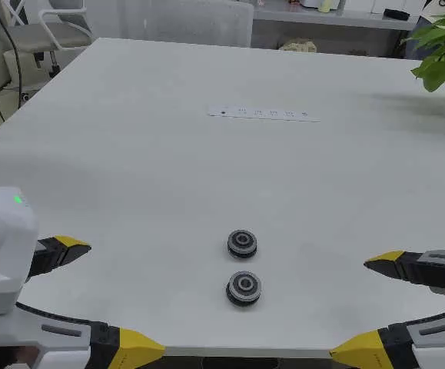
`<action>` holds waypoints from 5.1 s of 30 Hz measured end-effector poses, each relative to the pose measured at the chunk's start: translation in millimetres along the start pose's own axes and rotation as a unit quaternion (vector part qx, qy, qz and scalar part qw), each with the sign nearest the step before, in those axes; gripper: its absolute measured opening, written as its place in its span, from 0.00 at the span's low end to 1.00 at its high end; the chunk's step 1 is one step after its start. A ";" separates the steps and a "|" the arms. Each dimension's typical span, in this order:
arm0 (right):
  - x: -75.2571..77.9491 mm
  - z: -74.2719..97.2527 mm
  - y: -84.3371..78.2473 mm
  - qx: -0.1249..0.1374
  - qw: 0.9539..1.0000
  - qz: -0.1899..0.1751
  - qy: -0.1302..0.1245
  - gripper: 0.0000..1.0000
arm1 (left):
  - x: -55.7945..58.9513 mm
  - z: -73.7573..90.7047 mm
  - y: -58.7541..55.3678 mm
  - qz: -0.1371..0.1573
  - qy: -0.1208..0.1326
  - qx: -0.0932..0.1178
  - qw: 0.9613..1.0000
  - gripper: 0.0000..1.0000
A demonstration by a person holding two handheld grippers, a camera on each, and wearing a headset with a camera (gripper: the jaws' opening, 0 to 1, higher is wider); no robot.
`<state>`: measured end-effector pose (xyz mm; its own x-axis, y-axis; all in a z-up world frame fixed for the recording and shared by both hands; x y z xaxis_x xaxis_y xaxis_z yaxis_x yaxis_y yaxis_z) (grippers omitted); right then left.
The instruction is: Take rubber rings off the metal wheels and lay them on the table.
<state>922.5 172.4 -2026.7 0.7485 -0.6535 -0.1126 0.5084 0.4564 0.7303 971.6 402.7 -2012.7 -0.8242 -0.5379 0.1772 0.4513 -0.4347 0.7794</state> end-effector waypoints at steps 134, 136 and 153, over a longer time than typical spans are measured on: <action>9.0 3.1 110.0 0.104 0.987 0.122 0.000 0.74 | 23.1 16.8 79.7 -0.112 -0.041 0.092 0.989 0.92; 10.5 0.0 111.4 0.105 0.987 0.121 0.001 0.73 | 22.5 17.8 82.8 -0.108 -0.041 0.097 0.989 0.91; 2.2 -33.1 97.1 0.095 0.990 0.090 0.052 0.67 | 31.2 -10.9 92.0 -0.110 -0.059 0.109 0.986 0.87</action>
<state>987.7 235.2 -1978.4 0.8643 -0.5019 -0.0313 0.2814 0.4312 0.8573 991.1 338.1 -1942.0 -0.9338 -0.3547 0.0476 0.1832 -0.3596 0.9150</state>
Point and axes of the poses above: the centre of the closed fingertips' face, and the gripper's own axes: z roughly backward along the fingers, x roughly to its right, y roughly out of its top, the point moved 1 cm from there along z, roughly backward along the fingers, and after that the axes turned 3 degrees about z, right-handed, at the moved point
